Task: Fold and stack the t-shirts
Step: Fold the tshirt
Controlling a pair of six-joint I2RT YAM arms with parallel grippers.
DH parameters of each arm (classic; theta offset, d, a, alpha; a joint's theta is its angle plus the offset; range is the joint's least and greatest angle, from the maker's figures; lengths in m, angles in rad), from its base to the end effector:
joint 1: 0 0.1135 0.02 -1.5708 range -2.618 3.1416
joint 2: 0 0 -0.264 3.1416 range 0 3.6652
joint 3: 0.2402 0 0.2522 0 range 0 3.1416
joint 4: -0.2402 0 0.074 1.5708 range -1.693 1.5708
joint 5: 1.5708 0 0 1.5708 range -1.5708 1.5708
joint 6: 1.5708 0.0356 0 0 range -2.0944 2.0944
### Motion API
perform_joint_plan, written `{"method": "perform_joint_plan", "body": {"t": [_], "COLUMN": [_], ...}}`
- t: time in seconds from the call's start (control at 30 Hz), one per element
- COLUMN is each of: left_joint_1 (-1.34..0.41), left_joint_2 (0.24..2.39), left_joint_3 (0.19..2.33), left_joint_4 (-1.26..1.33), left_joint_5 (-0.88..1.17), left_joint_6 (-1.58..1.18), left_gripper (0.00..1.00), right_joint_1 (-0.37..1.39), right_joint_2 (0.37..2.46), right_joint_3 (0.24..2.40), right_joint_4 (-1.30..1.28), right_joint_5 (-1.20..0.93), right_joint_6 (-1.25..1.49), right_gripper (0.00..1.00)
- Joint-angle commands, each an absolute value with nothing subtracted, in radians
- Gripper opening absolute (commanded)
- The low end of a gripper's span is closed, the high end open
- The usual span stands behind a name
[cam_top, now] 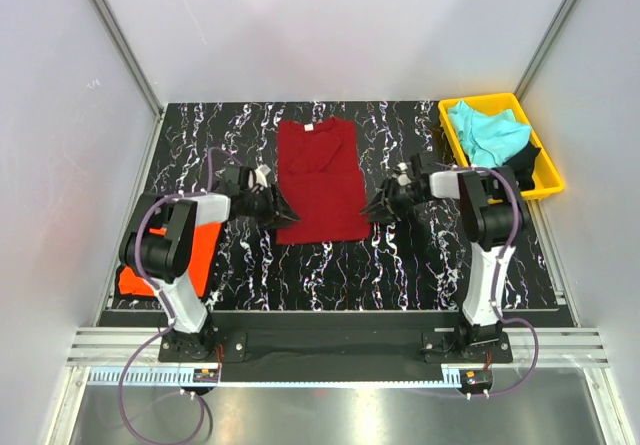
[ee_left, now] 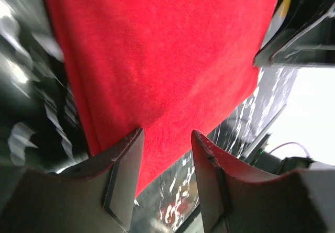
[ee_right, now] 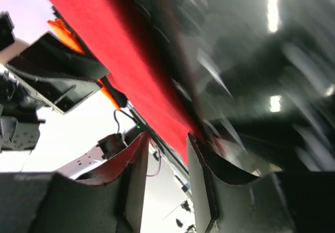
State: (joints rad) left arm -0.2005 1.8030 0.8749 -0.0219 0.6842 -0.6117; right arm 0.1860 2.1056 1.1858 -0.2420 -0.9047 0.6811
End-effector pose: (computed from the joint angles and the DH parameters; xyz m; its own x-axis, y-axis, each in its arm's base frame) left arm 0.3235 -0.0887 0.1277 -0.9481 -0.2614 -0.1810 -0.0364 0.6548 -0.7549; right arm 0.3770 0.0994 0.0941 -0.9659 0.2142 0.1453 0.2403 0.5337 0.8108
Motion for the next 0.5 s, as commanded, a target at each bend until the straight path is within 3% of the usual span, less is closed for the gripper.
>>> {"method": "perform_joint_plan", "body": {"t": [0.0, 0.2, 0.23, 0.27, 0.47], "left_joint_1": [-0.256, -0.302, -0.302, -0.305, -0.324], "left_joint_2": [1.685, 1.28, 1.238, 1.201, 0.928], "left_joint_3": [0.784, 0.739, 0.736, 0.732, 0.54], "left_joint_4": [-0.1, -0.281, -0.303, -0.345, -0.336], "left_joint_5": [0.516, 0.329, 0.312, 0.298, 0.227], "left_joint_6": [-0.604, -0.664, -0.684, -0.696, -0.98], "left_gripper": [0.5, 0.64, 0.73, 0.76, 0.71], "right_joint_1": [0.16, 0.158, 0.16, 0.16, 0.169], "right_joint_2": [2.002, 1.729, 1.656, 1.616, 1.323], "right_joint_3": [1.068, 0.973, 0.947, 0.919, 0.632], "right_joint_4": [-0.321, -0.492, -0.5, -0.496, -0.272], "right_joint_5": [-0.816, -0.661, -0.625, -0.605, -0.489], "right_joint_6": [0.601, 0.541, 0.557, 0.608, 0.925], "right_gripper": [0.43, 0.56, 0.57, 0.59, 0.61]}}
